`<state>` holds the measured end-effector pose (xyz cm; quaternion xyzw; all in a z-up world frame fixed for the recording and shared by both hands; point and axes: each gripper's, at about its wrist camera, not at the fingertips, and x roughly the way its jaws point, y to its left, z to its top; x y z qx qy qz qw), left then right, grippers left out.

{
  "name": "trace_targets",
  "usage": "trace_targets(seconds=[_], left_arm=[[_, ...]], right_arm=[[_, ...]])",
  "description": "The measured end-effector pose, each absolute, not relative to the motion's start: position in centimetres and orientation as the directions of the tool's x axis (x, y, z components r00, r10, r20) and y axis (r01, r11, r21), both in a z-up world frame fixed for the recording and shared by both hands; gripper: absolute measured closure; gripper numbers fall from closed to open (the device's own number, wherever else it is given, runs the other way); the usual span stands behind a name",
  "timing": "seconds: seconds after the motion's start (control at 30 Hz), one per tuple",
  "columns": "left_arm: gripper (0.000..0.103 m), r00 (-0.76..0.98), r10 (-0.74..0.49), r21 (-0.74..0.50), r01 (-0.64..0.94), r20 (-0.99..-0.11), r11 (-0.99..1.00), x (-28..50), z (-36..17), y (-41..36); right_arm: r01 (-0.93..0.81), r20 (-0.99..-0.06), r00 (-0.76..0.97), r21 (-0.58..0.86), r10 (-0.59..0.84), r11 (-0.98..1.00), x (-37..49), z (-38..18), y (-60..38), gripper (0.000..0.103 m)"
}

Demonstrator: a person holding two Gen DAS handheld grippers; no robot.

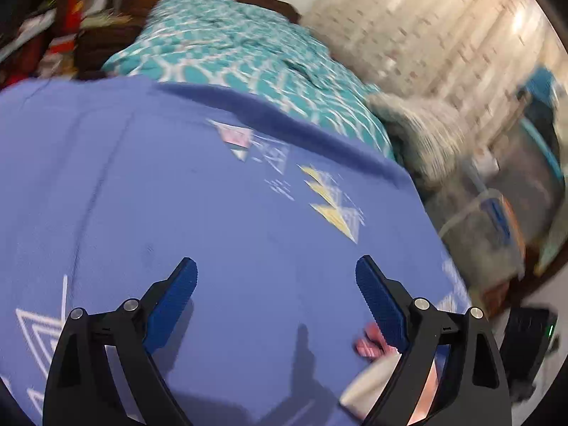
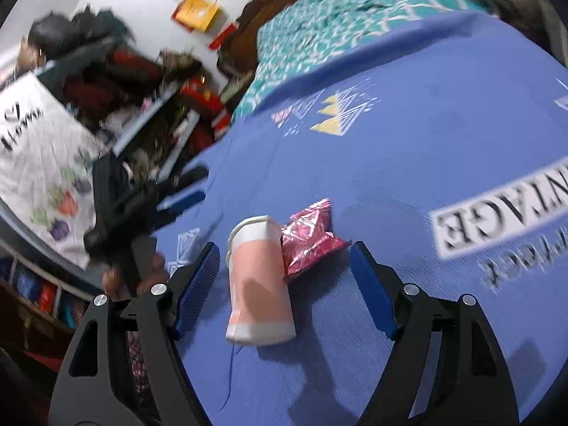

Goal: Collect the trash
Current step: 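Pass the pink paper cup from the right tool into the left tool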

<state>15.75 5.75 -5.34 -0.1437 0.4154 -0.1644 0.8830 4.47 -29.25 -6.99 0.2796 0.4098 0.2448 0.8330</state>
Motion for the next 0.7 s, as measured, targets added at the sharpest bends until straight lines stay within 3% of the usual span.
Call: trace_targets(seconds=[0.07, 0.2, 0.27, 0.7], left_arm=[[0.017, 0.570, -0.416, -0.343, 0.237, -0.709, 0.909, 14.1, -5.0, 4.2], [0.016, 0.503, -0.460, -0.353, 0.298, -0.732, 0.887, 11.4, -5.5, 3.3], [0.016, 0.459, -0.494, -0.387, 0.311, -0.739, 0.868, 9.9, -6.0, 3.6], [0.016, 0.323, -0.636, -0.582, 0.256, -0.701, 0.772, 6.8, -9.2, 6.2]], right_arm=[[-0.167, -0.538, 0.554, 0.676, 0.635, 0.718, 3.6, -7.2, -29.9, 0.030], [-0.168, -0.517, 0.537, 0.709, 0.666, 0.685, 3.0, -8.3, -28.4, 0.058], [-0.175, -0.523, 0.522, 0.707, 0.674, 0.685, 2.3, -8.5, -27.7, 0.064], [-0.179, -0.514, 0.493, 0.729, 0.702, 0.660, 4.7, -9.7, -24.0, 0.064]])
